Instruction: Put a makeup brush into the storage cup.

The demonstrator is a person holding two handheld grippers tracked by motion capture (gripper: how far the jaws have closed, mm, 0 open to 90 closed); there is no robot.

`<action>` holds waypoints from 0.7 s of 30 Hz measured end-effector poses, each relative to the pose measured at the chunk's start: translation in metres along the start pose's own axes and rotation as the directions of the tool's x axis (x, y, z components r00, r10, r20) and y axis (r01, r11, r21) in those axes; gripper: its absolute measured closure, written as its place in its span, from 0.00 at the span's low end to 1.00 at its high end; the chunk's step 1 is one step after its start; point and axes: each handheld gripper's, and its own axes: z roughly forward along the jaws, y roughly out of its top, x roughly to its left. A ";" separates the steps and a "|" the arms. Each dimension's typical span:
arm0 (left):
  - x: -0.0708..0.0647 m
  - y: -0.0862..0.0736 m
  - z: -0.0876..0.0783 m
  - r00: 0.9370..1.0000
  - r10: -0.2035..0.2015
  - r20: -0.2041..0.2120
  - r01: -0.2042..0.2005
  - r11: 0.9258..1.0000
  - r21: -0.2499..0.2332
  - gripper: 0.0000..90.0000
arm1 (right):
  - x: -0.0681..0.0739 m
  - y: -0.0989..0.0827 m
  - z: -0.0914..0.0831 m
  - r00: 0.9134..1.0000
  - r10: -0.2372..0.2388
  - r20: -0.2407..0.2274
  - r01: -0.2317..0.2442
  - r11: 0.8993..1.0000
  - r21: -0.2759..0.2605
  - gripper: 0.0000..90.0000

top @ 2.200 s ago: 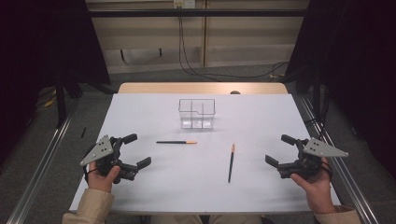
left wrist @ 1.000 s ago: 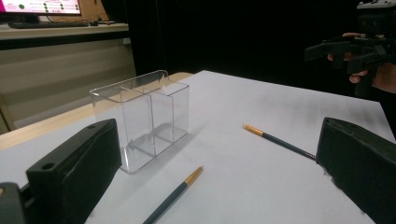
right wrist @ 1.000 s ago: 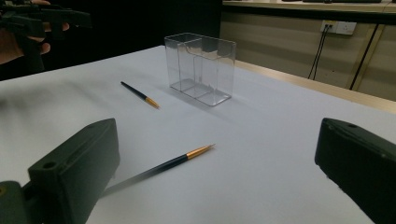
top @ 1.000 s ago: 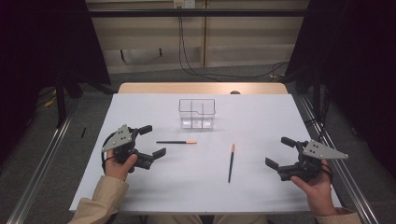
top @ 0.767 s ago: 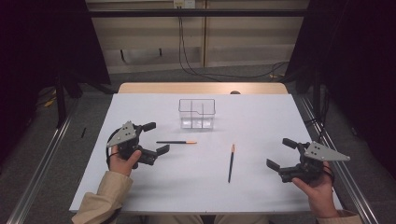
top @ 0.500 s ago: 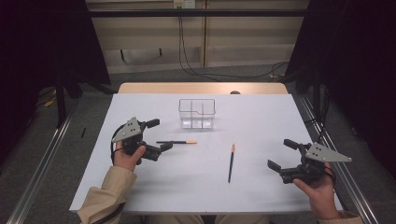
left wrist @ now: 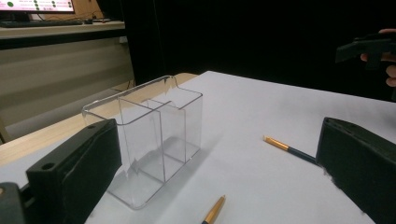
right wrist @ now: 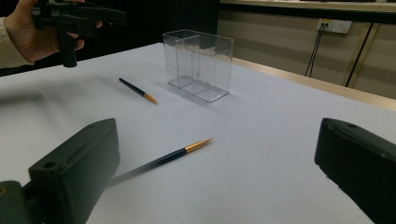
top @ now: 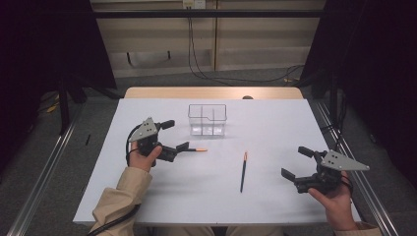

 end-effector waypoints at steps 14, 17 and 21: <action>0.011 -0.004 0.016 1.000 -0.016 -0.020 0.016 1.000 -0.003 0.00 | 0.001 -0.001 0.001 1.000 -0.010 -0.003 0.010 1.000 0.003 0.00; 0.012 -0.006 0.017 1.000 -0.017 -0.021 0.017 1.000 0.007 0.00 | 0.002 -0.001 0.002 1.000 -0.013 -0.006 0.013 1.000 0.008 0.00; 0.013 -0.007 0.018 1.000 -0.019 -0.020 0.019 1.000 0.020 0.00 | 0.002 0.000 0.001 1.000 -0.012 -0.006 0.012 1.000 0.002 0.00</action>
